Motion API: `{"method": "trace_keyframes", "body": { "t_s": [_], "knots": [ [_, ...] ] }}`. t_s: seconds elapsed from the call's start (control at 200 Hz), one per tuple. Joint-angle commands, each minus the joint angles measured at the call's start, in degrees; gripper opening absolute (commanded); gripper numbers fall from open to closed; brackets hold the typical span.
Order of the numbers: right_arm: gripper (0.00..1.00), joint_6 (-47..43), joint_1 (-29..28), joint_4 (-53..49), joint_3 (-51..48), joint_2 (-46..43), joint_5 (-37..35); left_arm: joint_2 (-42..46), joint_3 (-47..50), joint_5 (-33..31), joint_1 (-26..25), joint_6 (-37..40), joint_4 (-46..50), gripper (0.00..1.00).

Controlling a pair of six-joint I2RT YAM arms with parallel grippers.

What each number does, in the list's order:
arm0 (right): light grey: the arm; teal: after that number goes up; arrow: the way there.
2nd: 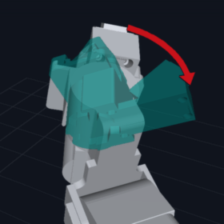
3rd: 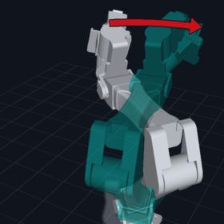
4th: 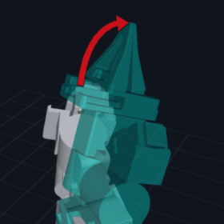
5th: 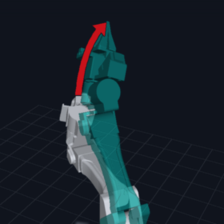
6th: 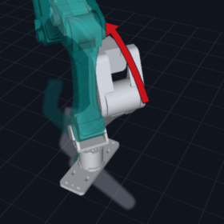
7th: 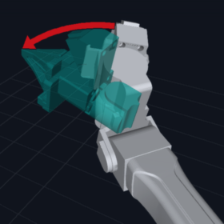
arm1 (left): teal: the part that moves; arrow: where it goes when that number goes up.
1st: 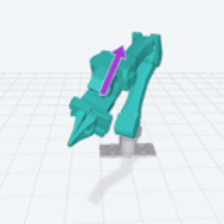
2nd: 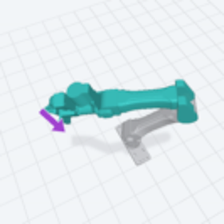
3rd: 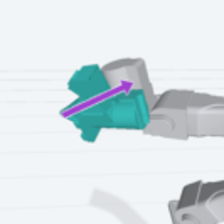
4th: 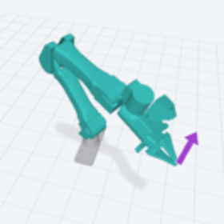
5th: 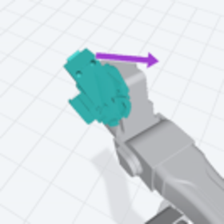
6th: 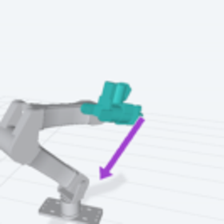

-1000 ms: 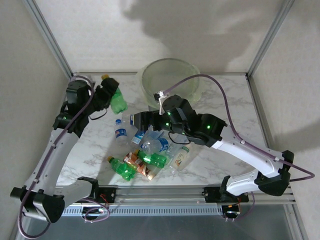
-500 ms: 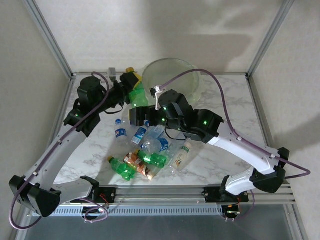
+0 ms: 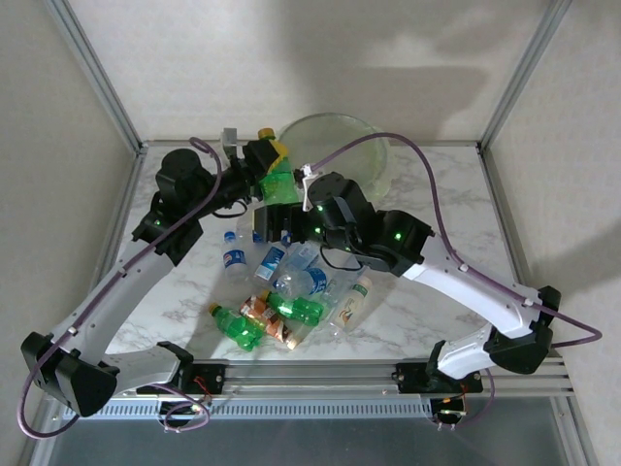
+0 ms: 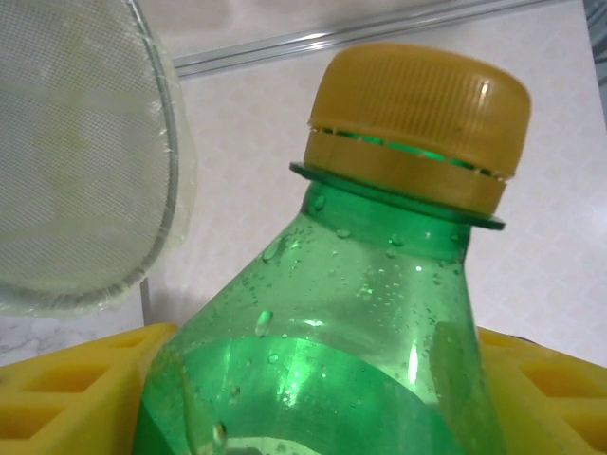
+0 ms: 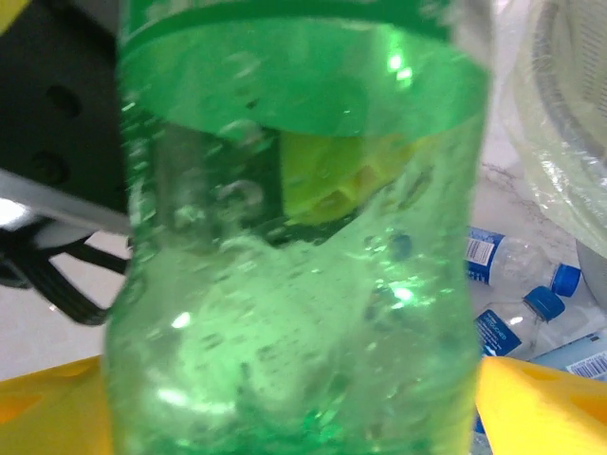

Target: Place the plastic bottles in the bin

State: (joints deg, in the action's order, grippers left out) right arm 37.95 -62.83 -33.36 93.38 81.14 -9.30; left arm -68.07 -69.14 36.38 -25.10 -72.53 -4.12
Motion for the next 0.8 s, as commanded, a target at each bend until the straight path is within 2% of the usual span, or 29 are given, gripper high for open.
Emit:
{"method": "trace_keyframes", "body": {
  "t_s": [0.0,0.345,0.616,0.791],
  "knots": [
    [0.91,1.33,1.38,1.46,-0.75,-2.09,-0.22,0.31,0.77,2.19,-0.56,-1.42,-4.81,0.67],
    [0.78,1.25,2.93,2.65,-1.19,-2.23,2.56,-0.31,1.2,3.29,-2.14,-2.53,-7.99,0.66],
    [0.64,0.98,3.77,3.14,-1.01,-2.7,3.32,-0.74,1.38,3.03,-2.85,-2.26,-8.27,0.67],
    [0.59,1.07,3.79,3.11,-1.19,-2.99,3.08,-1.58,0.28,2.57,-2.82,-1.27,-7.16,0.7]
  ]
}}
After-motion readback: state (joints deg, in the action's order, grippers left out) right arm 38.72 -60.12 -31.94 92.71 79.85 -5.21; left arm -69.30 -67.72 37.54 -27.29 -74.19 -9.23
